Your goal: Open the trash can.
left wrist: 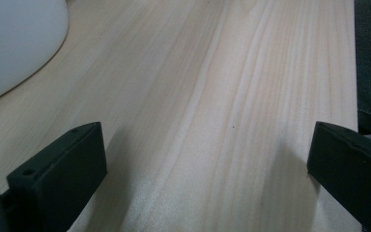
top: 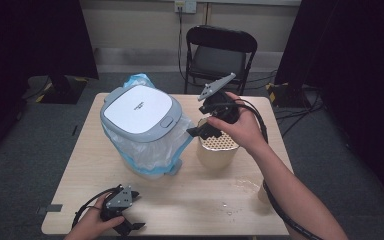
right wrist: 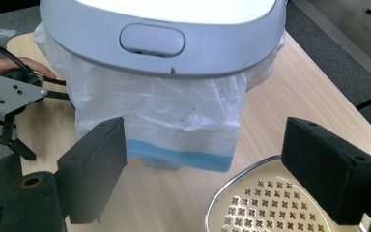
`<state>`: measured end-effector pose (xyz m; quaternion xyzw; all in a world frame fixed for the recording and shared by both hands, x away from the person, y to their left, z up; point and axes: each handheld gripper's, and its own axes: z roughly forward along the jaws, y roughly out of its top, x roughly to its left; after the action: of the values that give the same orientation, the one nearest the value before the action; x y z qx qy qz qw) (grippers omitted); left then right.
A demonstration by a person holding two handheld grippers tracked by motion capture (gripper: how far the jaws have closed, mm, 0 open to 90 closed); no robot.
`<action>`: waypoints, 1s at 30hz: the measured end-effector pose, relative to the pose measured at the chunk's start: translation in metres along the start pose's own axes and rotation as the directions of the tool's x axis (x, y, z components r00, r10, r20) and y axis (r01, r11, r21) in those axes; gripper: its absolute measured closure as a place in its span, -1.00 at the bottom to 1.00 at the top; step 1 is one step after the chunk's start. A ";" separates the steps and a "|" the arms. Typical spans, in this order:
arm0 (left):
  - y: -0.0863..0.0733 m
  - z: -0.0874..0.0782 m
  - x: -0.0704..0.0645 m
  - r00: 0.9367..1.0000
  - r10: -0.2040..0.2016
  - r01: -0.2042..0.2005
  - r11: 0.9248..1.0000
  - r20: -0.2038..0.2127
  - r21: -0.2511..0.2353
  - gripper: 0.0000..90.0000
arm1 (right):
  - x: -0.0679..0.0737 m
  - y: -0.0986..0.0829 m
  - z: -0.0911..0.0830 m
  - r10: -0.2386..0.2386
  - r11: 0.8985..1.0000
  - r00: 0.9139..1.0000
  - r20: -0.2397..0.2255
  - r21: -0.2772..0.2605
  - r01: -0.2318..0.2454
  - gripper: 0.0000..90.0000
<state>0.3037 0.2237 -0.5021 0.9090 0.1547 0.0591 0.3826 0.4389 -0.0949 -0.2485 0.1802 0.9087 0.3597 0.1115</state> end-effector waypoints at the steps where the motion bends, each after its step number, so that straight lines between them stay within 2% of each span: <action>1: 0.000 0.000 0.000 1.000 0.000 0.000 1.000 0.001 0.000 -1.00 | 0.000 0.001 0.000 0.003 1.000 1.000 -0.001 0.000 -0.003 -0.65; 11: 0.000 0.000 0.000 1.000 0.000 0.000 1.000 0.000 0.000 -1.00 | 0.002 0.020 0.010 -0.019 1.000 1.000 -0.003 0.002 0.019 -0.65; 19: 0.000 0.000 0.000 1.000 -0.001 0.001 1.000 0.000 -0.001 -1.00 | 0.006 0.036 0.016 -0.047 0.999 0.999 0.015 0.019 0.047 -0.66; 30: 0.000 0.000 -0.001 1.000 -0.008 0.008 1.000 0.001 -0.006 -1.00 | 0.005 0.051 0.025 -0.035 0.999 0.999 0.019 0.011 0.035 -0.66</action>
<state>0.3033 0.2233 -0.5024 0.9072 0.1579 0.0576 0.3856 0.4549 -0.0435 -0.2313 0.1682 0.9126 0.3510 0.1254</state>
